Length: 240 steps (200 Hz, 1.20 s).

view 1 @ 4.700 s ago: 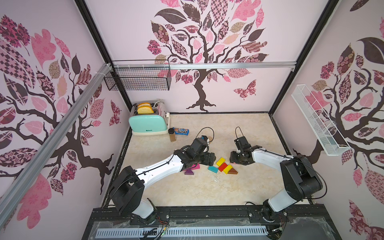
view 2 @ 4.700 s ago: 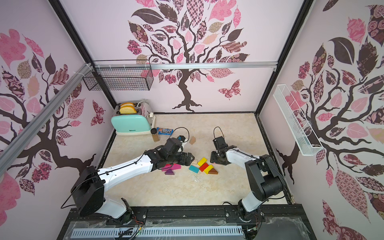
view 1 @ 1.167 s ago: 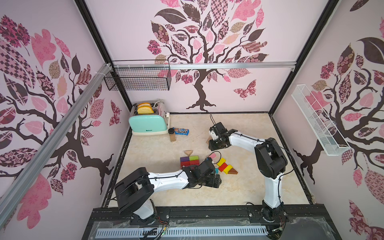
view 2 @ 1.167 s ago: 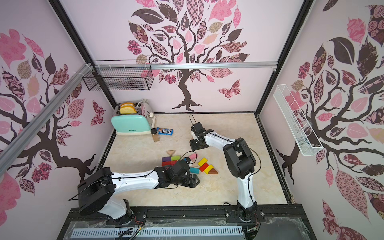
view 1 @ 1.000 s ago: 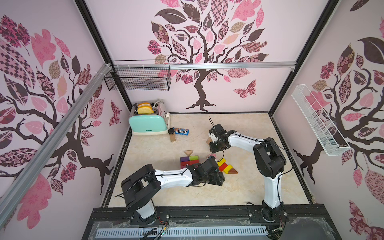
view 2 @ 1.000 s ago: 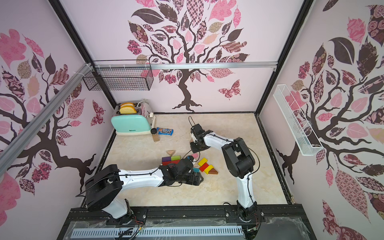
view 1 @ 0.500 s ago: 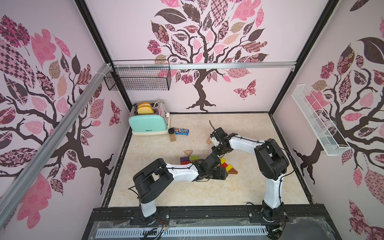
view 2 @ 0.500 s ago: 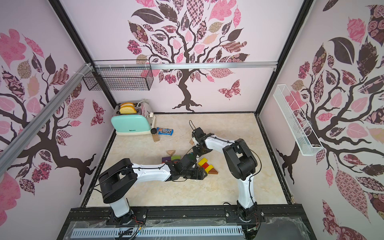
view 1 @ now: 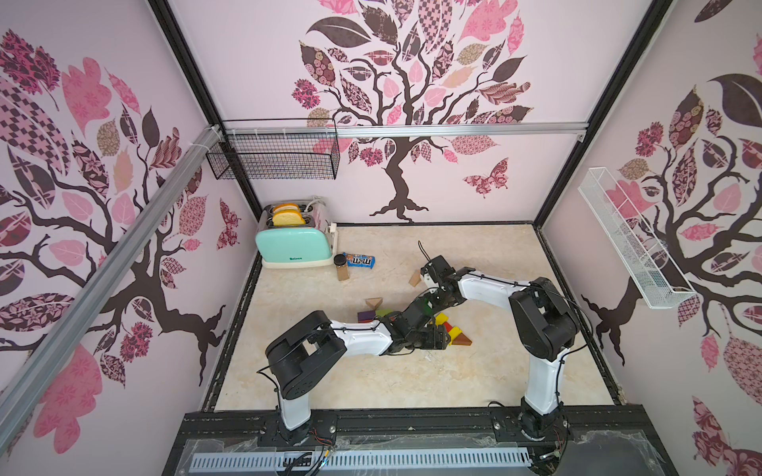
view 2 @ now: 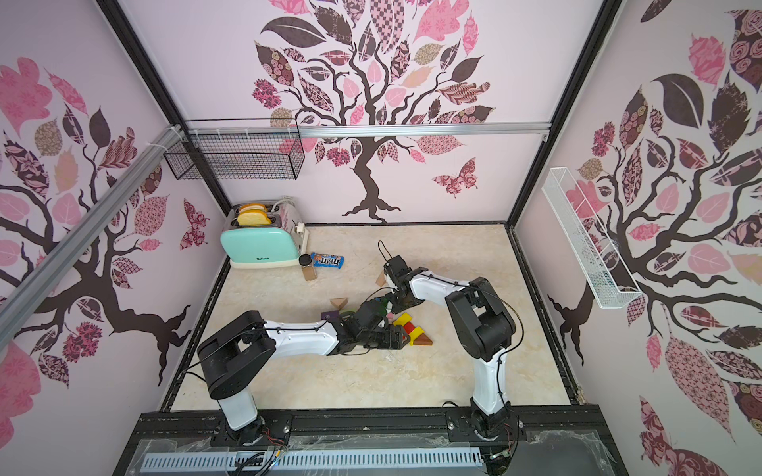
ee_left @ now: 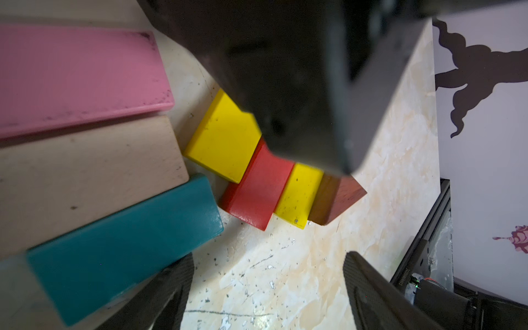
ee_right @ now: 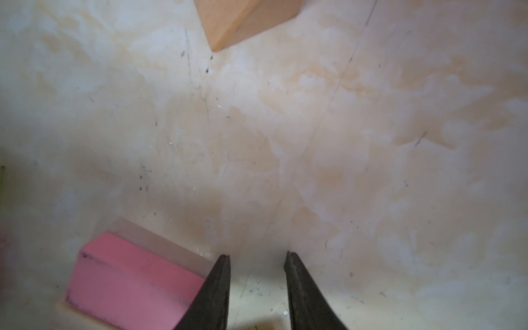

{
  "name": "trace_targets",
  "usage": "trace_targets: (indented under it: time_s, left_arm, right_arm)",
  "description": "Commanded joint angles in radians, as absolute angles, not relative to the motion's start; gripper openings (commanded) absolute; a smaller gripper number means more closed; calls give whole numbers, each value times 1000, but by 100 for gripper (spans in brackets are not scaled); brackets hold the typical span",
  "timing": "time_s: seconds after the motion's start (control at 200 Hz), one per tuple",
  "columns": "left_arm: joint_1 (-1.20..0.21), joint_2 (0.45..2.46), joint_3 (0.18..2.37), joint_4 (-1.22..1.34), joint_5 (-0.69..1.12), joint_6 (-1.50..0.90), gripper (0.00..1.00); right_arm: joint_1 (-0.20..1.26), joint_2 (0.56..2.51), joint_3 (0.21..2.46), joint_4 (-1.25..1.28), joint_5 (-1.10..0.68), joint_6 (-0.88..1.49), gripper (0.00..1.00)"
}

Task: Assemble a piece of candy with building blocks
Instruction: Assemble the building block at the center of the board.

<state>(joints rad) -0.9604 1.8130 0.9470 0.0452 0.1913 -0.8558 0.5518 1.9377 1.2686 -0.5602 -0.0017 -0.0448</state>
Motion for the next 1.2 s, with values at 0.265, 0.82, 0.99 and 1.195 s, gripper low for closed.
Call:
trace_targets:
  time_s: [0.265,0.82,0.99,1.195]
  left_arm:
    - [-953,1671,834,30,224,-815,88]
    - [-883,1272,671,-149,205,-700,88]
    - [-864,1256,657,-151,218,-690,88]
    - [-862,1252,648,-135,222,-691,88]
  right_arm:
    - [491,1774,1268,-635,-47,4,48]
    - [536,1519,999,-787,-92,77,44]
    - [539,1531,986,-802,-93,86,40]
    - [549,1502,916,-783,-89,133,38]
